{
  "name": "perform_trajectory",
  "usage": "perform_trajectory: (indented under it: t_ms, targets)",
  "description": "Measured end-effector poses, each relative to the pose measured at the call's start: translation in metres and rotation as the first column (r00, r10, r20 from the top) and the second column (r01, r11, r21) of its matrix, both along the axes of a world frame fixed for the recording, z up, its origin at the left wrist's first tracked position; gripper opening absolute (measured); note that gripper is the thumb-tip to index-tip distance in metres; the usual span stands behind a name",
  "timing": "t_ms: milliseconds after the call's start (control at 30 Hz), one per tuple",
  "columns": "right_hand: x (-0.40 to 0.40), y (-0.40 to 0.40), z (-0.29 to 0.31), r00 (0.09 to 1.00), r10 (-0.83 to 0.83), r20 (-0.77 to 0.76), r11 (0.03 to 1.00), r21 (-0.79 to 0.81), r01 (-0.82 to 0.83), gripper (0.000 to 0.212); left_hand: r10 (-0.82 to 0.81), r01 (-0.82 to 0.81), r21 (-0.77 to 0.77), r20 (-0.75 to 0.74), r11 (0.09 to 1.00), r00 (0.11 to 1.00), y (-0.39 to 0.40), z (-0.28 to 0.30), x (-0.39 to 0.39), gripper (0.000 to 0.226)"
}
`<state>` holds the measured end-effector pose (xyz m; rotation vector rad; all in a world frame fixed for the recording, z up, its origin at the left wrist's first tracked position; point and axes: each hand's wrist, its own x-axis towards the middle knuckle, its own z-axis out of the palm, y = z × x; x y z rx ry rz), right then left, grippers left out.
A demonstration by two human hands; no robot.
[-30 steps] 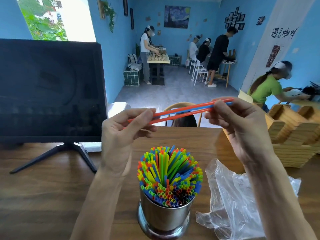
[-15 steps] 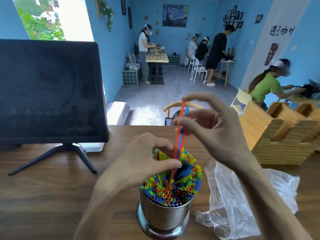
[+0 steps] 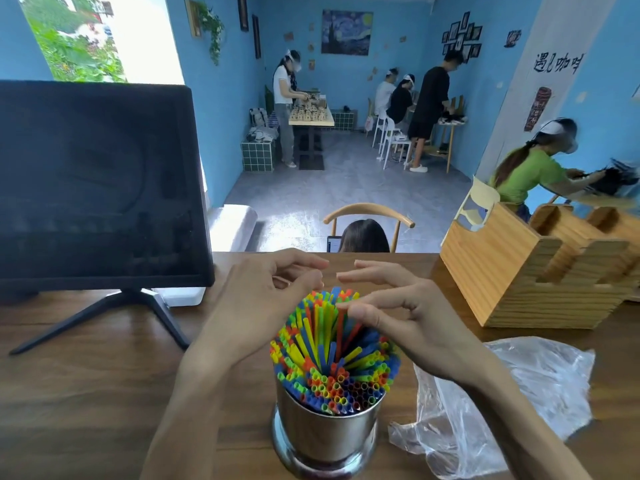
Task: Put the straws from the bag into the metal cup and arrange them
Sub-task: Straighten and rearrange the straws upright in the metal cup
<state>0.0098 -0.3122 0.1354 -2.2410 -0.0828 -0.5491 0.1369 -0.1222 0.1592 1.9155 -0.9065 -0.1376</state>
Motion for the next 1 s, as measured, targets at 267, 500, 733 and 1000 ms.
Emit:
perform_trajectory:
  t_ms: [267,500,733,1000]
  targets:
    - [0.025,-0.008,0.003,0.950,-0.149,-0.276,0.989,-0.028,0.147,0.029,0.017,-0.017,-0.012,-0.019,1.000,1.000,-0.006,-0.007,0.002,0.014]
    - [0.030,-0.003,0.016,0.966,-0.223,-0.134,0.972,0.042,0.230,0.023,0.044,-0.044,-0.023,0.012,0.999,0.999,-0.004,-0.004,0.000,0.013]
    - [0.024,0.020,0.069,0.967,-0.194,0.163,0.972,0.166,0.167,0.016,-0.057,0.063,-0.089,0.063,0.994,0.996,-0.019,0.006,-0.008,0.010]
    - [0.022,0.007,0.047,0.995,0.037,-0.097,0.973,0.230,-0.014,0.032,-0.062,0.028,-0.624,-0.033,0.781,0.998,-0.012,0.035,-0.009,0.016]
